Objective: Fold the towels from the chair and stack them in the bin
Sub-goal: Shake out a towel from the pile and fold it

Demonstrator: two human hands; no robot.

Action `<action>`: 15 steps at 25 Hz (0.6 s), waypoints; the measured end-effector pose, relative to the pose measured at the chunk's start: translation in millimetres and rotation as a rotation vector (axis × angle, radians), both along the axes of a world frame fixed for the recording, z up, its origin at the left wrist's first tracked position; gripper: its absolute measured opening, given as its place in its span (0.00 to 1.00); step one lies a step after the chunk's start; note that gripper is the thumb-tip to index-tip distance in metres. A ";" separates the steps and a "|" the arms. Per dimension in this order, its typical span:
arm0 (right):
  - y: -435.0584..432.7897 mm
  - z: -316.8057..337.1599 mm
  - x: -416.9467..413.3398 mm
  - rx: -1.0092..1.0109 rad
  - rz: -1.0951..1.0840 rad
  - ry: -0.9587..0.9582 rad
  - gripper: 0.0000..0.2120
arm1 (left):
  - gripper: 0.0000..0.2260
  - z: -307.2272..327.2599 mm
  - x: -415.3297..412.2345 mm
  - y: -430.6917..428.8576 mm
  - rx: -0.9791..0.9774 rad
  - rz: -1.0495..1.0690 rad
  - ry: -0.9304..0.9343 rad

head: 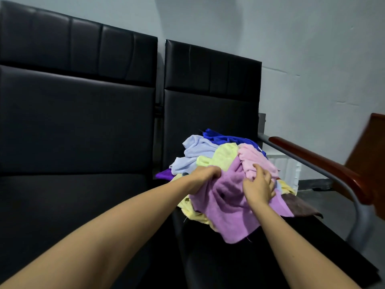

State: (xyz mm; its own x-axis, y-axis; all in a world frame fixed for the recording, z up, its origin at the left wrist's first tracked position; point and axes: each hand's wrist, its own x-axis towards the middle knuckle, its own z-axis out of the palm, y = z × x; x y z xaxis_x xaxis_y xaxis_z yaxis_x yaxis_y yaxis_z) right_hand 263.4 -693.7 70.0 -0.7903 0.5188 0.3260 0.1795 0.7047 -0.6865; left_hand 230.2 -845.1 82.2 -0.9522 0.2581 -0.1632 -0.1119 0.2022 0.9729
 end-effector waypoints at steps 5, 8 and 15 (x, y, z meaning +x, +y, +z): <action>17.4 -8.2 -27.4 0.001 0.188 -0.290 0.29 | 0.11 6.9 9.0 17.4 -0.353 -0.489 -0.294; 23.2 -6.4 -41.3 -0.103 0.195 -0.325 0.14 | 0.12 11.9 8.7 25.4 0.020 -0.419 -0.319; 30.8 -19.4 -26.2 -0.150 0.233 -0.337 0.12 | 0.09 35.2 5.0 22.2 1.089 -0.067 -0.303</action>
